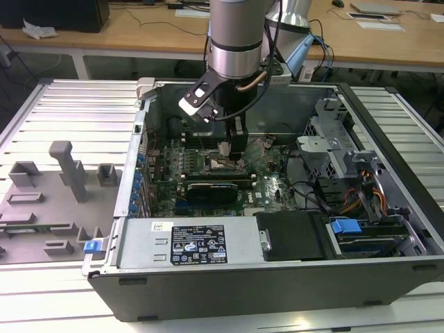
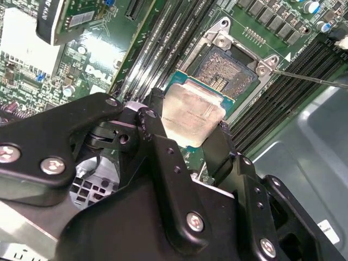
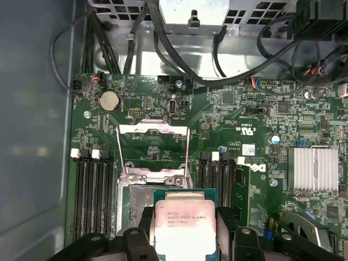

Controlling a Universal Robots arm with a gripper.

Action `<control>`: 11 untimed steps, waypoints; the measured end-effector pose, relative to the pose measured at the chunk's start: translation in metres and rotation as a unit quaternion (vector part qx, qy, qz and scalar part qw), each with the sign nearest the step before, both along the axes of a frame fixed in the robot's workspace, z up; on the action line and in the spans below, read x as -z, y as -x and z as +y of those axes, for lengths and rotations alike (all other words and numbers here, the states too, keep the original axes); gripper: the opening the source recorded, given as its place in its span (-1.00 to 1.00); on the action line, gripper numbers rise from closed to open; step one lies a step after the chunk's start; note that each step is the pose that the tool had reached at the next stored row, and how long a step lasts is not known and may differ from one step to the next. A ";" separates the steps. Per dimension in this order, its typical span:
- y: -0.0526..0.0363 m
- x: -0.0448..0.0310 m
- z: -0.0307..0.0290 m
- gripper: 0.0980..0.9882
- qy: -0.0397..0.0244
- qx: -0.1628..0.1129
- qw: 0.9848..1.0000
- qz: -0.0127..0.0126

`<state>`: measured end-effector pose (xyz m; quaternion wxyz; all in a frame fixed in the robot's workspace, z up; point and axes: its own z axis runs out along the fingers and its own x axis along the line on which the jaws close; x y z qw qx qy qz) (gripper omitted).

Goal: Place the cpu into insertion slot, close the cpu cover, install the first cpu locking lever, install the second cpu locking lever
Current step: 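Place the cpu into insertion slot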

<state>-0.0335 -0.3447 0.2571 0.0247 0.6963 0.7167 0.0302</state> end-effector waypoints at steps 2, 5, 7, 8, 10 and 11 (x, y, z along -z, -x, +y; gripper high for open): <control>0.0009 0.0033 0.0034 -0.01 0.000 0.001 1.000 0.000; 0.0027 0.0066 0.0057 -0.01 0.000 0.001 1.000 0.000; 0.0035 0.0083 0.0058 -0.01 -0.002 0.001 1.000 0.000; 0.0037 0.0091 0.0058 -0.01 -0.004 0.001 1.000 0.000; 0.0038 0.0118 0.0062 -0.01 -0.007 0.001 1.000 0.000; 0.0038 0.0127 0.0065 -0.01 -0.008 0.001 1.000 0.000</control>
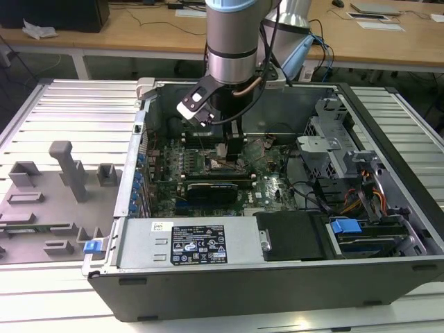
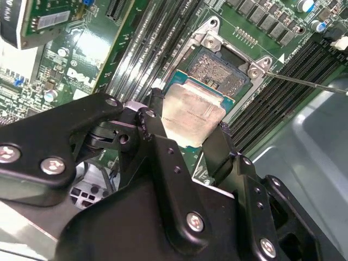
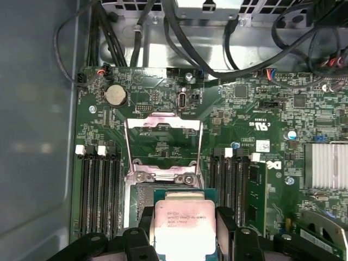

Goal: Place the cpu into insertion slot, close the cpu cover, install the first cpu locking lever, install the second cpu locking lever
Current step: 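Place the cpu into insertion slot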

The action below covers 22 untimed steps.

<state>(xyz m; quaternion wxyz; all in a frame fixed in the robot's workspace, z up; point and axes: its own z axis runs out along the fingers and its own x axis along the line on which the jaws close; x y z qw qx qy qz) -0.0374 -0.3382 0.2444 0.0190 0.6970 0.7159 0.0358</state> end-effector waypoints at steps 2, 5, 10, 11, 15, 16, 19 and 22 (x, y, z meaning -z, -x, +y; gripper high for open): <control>0.0004 0.0036 0.0011 -0.01 0.000 0.000 1.000 0.000; 0.0013 0.0082 0.0038 -0.01 0.000 0.000 1.000 0.000; 0.0030 0.0148 0.0075 -0.01 0.000 0.000 1.000 0.001; 0.0040 0.0162 0.0087 -0.01 0.000 0.000 1.000 0.001; 0.0062 0.0211 0.0111 -0.01 0.000 0.000 1.000 0.001; 0.0063 0.0227 0.0112 -0.01 0.000 0.001 1.000 0.001; 0.0066 0.0270 0.0118 -0.01 0.000 0.007 1.000 0.001; 0.0071 0.0296 0.0131 -0.01 0.000 0.016 1.000 0.001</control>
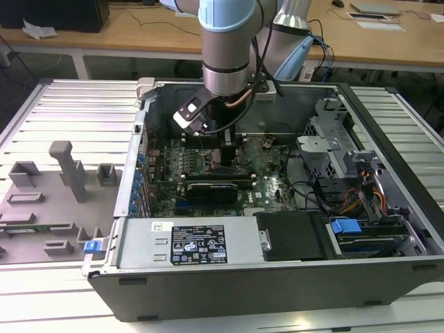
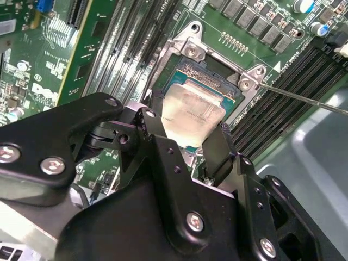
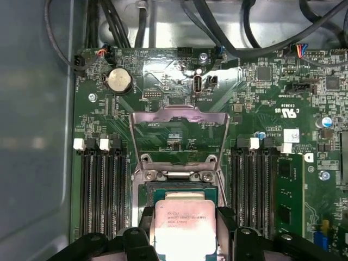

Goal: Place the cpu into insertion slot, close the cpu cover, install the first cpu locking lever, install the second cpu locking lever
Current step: 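Place the cpu into insertion slot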

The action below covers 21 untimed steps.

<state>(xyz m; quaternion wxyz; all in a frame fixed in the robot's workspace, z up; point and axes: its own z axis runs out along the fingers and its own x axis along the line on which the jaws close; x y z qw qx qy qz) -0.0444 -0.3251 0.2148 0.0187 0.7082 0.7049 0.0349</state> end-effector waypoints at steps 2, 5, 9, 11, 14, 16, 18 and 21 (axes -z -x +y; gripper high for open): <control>0.0002 0.0034 0.0007 -0.01 0.000 0.006 1.000 0.000; 0.0011 0.0077 0.0021 -0.01 0.000 0.010 1.000 0.001; 0.0014 0.0120 0.0031 -0.01 0.000 0.010 1.000 0.001; 0.0014 0.0137 0.0040 -0.01 0.000 0.010 1.000 0.001; 0.0014 0.0154 0.0050 -0.01 0.000 0.009 1.000 0.001; 0.0013 0.0156 0.0051 -0.01 0.000 0.008 1.000 0.001; 0.0009 0.0156 0.0051 -0.01 0.000 0.008 1.000 0.001; 0.0007 0.0156 0.0051 -0.01 0.000 0.008 1.000 0.001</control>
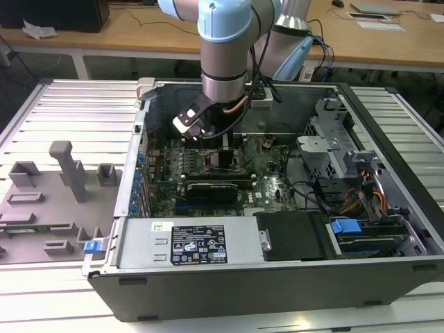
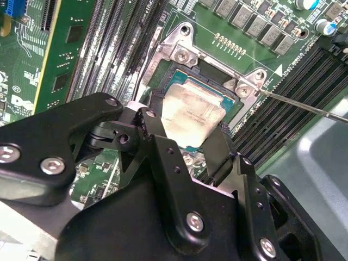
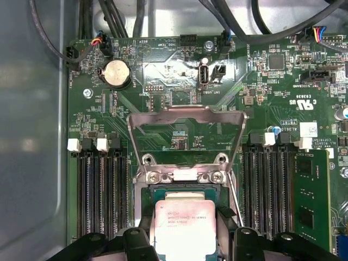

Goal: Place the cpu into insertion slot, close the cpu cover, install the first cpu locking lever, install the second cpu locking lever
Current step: 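Place the cpu into insertion slot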

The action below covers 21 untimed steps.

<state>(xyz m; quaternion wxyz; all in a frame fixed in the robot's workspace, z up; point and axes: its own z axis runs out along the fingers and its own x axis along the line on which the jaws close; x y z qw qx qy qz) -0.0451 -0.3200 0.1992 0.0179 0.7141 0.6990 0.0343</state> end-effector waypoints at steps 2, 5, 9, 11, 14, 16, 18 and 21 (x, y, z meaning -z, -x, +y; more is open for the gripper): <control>0.0000 0.0000 0.0000 -0.01 0.000 0.000 1.000 0.000; -0.0001 0.0000 0.0000 0.16 0.000 0.000 1.000 0.000; -0.0002 -0.0013 0.0000 0.16 0.000 0.000 1.000 0.000; -0.0002 -0.0040 0.0000 0.16 0.001 0.000 1.000 0.000; -0.0002 -0.0075 0.0000 0.16 0.001 0.000 1.000 0.000; -0.0002 -0.0096 0.0000 0.16 0.002 0.000 1.000 0.000; -0.0002 -0.0121 0.0000 0.16 0.002 0.000 1.000 0.000; -0.0002 -0.0132 0.0000 0.16 0.002 0.000 1.000 0.000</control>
